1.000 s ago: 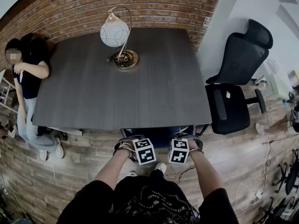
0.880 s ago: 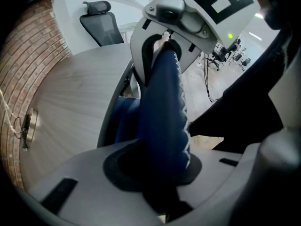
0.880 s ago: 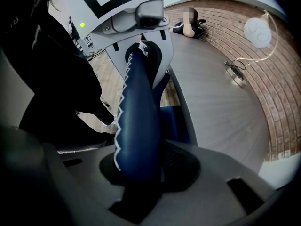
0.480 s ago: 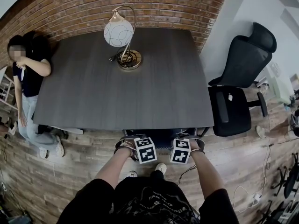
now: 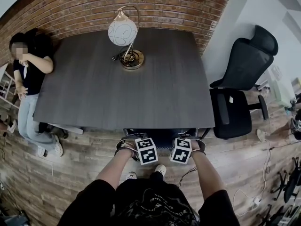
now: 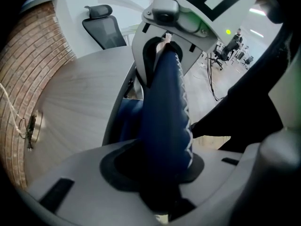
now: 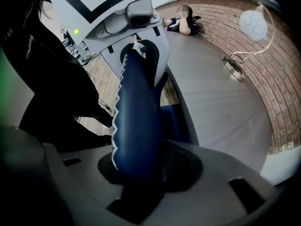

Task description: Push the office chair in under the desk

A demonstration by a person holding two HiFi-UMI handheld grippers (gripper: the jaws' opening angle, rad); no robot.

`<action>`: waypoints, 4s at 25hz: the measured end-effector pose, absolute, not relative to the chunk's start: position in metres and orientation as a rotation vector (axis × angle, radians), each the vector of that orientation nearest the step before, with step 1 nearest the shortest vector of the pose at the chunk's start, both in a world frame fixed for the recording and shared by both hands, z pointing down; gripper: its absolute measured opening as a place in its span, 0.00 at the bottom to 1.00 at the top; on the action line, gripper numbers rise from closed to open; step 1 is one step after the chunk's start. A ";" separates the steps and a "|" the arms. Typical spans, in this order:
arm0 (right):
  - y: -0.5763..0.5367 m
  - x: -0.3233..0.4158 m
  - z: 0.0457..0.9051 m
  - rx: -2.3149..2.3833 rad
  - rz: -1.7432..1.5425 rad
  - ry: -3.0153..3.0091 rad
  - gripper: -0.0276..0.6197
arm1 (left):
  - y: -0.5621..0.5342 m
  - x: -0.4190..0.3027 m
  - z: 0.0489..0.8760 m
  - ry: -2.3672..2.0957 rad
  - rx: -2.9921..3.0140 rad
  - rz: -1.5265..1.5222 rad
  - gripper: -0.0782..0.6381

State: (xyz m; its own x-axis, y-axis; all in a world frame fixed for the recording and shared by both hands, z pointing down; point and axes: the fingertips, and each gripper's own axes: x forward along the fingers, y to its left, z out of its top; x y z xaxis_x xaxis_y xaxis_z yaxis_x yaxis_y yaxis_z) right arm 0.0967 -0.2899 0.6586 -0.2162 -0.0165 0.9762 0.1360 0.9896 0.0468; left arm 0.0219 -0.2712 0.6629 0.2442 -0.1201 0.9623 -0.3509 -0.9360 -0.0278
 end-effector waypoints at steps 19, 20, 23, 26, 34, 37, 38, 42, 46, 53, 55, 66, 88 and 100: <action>-0.271 0.083 0.640 0.046 -0.091 -1.903 0.44 | -0.251 0.001 0.656 -0.512 2.332 1.696 0.45; -0.270 0.083 0.636 0.051 -0.097 -1.915 0.44 | -0.250 -0.001 0.652 -0.527 2.339 1.674 0.45; -0.270 0.084 0.623 0.091 -0.105 -1.953 0.44 | -0.251 -0.004 0.636 -0.582 2.378 1.606 0.45; -0.267 0.082 0.607 0.153 -0.095 -1.993 0.44 | -0.251 -0.007 0.617 -0.653 2.419 1.509 0.45; -0.261 0.074 0.568 0.434 -0.022 -2.115 0.44 | -0.241 -0.004 0.572 -0.849 2.471 1.104 0.45; -0.260 0.076 0.554 0.563 -0.015 -2.148 0.44 | -0.239 -0.007 0.557 -0.935 2.489 0.973 0.45; -0.260 0.076 0.549 0.616 -0.004 -2.168 0.44 | -0.238 -0.010 0.551 -0.972 2.488 0.909 0.45; -0.256 0.073 0.523 0.827 0.044 -2.265 0.44 | -0.235 -0.026 0.530 -1.101 2.426 0.601 0.43; -0.246 0.068 0.502 0.949 0.063 -2.328 0.44 | -0.226 -0.045 0.514 -1.212 2.419 0.471 0.41; -0.228 0.068 0.467 1.183 0.055 -2.400 0.44 | -0.210 -0.063 0.479 -1.396 2.473 0.372 0.40; -0.221 0.067 0.460 1.233 0.093 -2.426 0.44 | -0.204 -0.066 0.470 -1.440 2.461 0.317 0.39; -0.195 0.079 0.432 1.442 0.140 -2.494 0.32 | -0.180 -0.074 0.435 -1.559 2.462 0.140 0.34; -0.189 0.075 0.418 1.511 0.074 -2.514 0.05 | -0.170 -0.088 0.417 -1.762 2.444 0.090 0.12; -0.183 0.069 0.420 1.498 0.073 -2.518 0.05 | -0.170 -0.084 0.421 -1.740 2.461 0.108 0.12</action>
